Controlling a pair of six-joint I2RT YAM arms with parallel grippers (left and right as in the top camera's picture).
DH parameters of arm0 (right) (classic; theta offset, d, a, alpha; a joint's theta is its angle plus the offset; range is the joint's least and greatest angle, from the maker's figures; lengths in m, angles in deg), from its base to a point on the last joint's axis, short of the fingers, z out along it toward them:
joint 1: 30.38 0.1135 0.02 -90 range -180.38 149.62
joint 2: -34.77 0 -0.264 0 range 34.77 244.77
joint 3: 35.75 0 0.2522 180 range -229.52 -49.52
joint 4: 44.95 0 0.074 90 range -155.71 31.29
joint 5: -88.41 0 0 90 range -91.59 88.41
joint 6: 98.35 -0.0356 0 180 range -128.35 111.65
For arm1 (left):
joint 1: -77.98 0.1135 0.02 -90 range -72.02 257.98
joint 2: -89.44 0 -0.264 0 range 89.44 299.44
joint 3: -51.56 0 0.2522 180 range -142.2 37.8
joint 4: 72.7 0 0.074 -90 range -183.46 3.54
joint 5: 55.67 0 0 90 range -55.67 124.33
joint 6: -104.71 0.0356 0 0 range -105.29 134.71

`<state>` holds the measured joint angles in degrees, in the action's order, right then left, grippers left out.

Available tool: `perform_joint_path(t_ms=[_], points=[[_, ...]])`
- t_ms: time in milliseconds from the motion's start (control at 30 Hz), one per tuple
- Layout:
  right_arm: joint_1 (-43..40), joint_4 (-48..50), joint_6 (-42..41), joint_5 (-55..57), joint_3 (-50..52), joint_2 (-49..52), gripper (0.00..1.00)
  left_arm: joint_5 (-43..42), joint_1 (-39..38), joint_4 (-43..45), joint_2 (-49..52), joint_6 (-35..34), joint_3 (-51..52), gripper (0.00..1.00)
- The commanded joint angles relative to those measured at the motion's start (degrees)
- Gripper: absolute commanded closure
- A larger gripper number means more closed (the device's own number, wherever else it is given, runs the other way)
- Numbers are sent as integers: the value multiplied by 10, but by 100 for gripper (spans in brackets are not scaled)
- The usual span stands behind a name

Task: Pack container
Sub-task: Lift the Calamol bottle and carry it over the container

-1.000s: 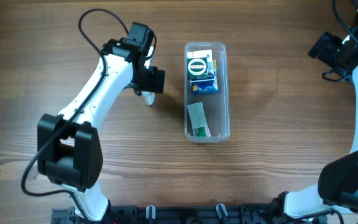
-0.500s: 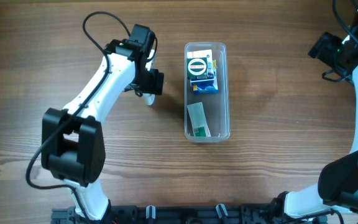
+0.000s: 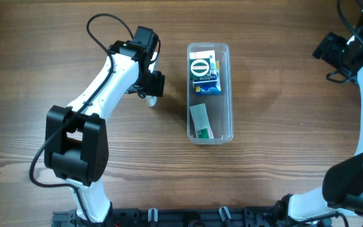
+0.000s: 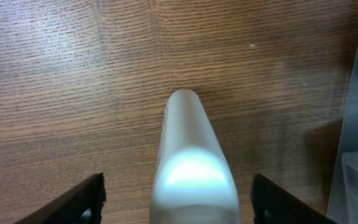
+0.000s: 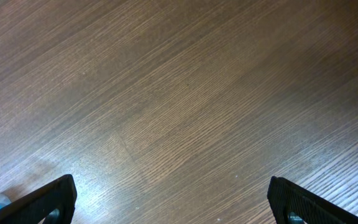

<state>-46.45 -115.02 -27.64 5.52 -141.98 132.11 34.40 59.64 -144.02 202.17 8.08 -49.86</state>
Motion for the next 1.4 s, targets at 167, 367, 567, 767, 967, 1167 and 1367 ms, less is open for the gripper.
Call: perform_joint_path(t_ms=[167,367,567,767,967,1167,1367], points=[[0,2,-3,-3,3,7,0,-5,3,-1,5,4,-4,46],[0,2,-3,-3,3,7,0,-5,3,-5,3,4,-4,57],[0,2,-3,-3,3,7,0,-5,2,-6,-7,2,-5,65],[0,2,-3,-3,3,7,0,-7,2,-12,-27,-2,-5,74],[0,2,-3,-3,3,7,0,-16,1,-20,-49,-17,-5,73],[0,2,-3,-3,3,7,0,-68,1,-25,-93,-63,-19,75],[0,2,-3,-3,3,7,0,-128,-12,-51,-152,-144,-68,74]])
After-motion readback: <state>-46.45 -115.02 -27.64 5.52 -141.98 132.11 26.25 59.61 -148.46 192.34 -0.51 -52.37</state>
